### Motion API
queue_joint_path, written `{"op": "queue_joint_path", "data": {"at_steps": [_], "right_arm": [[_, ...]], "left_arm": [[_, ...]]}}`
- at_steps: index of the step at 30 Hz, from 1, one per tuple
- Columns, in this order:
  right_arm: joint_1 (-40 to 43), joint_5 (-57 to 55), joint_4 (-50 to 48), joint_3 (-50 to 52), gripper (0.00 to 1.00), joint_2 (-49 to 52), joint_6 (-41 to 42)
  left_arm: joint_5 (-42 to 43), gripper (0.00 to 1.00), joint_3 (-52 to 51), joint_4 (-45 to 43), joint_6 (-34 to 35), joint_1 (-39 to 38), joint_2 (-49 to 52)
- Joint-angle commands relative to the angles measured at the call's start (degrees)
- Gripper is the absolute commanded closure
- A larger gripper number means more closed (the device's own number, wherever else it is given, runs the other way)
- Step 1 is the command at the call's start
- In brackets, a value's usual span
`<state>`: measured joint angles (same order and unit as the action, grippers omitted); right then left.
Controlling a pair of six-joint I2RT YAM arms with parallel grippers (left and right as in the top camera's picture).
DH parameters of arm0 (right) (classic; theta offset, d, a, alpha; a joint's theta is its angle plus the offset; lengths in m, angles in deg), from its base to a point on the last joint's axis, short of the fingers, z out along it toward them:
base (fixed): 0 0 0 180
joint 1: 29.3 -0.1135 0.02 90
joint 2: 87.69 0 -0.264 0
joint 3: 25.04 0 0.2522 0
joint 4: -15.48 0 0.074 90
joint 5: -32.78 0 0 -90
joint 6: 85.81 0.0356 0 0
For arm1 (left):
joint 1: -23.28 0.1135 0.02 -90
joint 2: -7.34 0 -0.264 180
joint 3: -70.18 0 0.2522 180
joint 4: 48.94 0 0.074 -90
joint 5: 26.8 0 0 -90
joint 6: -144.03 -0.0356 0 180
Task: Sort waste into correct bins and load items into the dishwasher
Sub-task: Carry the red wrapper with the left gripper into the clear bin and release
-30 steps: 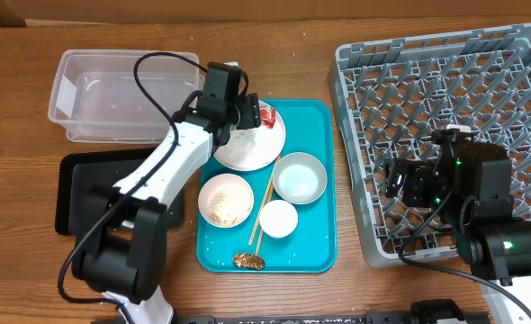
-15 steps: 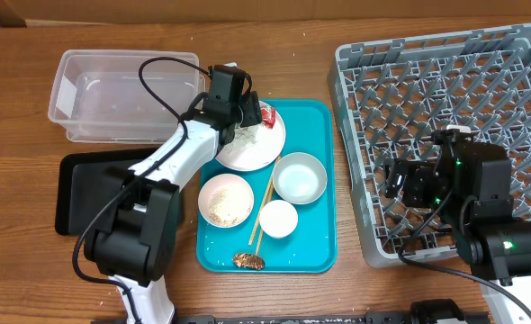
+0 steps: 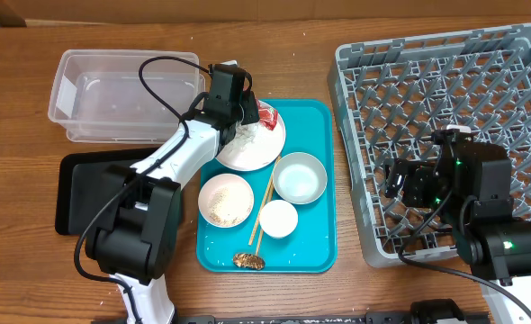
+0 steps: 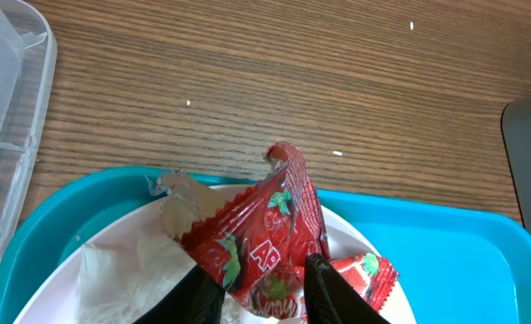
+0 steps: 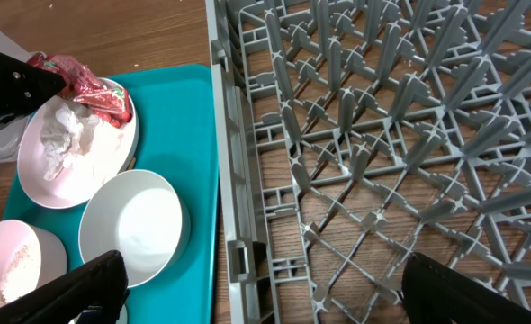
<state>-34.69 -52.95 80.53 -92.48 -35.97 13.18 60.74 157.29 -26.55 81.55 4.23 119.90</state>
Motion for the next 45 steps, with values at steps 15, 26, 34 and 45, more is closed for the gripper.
{"op": "queue_joint_path", "data": {"at_steps": [15,26,34,45], "right_arm": [[-0.35,0.15,-0.13,-1.81,0.0,-0.15,0.24],[-0.35,0.15,-0.11,-1.81,0.0,-0.15,0.24],[-0.35,0.17,-0.07,-1.81,0.0,-0.15,0.24],[-0.35,0.15,0.37,-1.81,0.0,-0.15,0.24]], "left_arm": [[-1.2,0.96,0.81,-0.2,0.35,-0.11,0.59],[-1.84,0.96,2.64,3.5,-5.42,0.11,-7.85],[-6.97,0.96,2.64,9.05,-5.7,7.78,-19.34],[-6.45,0.67,2.62,15.17,-5.7,17.53,-19.56]]}}
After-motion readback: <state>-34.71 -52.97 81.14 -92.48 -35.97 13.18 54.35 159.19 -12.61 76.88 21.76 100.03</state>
